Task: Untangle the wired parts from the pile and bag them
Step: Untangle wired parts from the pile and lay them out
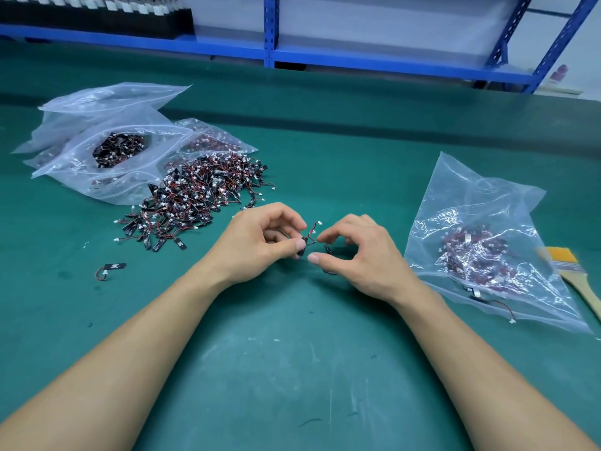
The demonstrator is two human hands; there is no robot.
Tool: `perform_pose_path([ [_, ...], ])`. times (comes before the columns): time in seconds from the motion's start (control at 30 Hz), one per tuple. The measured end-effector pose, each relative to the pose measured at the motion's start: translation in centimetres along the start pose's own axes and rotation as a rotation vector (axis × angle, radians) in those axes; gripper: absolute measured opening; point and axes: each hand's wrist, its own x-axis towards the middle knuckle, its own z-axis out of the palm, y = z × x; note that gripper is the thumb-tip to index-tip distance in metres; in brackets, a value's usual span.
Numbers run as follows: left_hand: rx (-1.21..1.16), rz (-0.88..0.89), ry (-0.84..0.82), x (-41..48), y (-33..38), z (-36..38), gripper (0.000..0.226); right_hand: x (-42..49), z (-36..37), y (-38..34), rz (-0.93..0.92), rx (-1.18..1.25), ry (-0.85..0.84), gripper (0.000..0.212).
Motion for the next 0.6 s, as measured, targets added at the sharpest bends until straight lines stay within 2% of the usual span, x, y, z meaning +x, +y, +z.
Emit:
perform_pose_path([
  [0.17,-0.087,0.012,-0.026,0.1,0.0,0.2,0.018,0.2,0.6,-0.4,-0.023,0.142,0.049,0.006],
  [0.3,-0.061,0.008,-0.005,0.1,0.0,0.1,0.019,0.1,0.6,-0.5,-0.021,0.207,0.037,0.012],
  [0.4,0.011,0.002,0.021,0.1,-0.1,-0.1,0.021,0.1,0.4,-0.6,-0.01,0.264,0.097,0.017],
  [0.5,0.136,-0.021,0.038,0.1,-0.2,-0.2,0.021,0.2,0.0,-0.6,0.032,0.393,0.168,0.011],
  [0.6,0.271,-0.057,0.07,0.0,-0.1,-0.6,0.018,0.2,-0.5,-0.6,0.055,0.454,0.155,0.01],
])
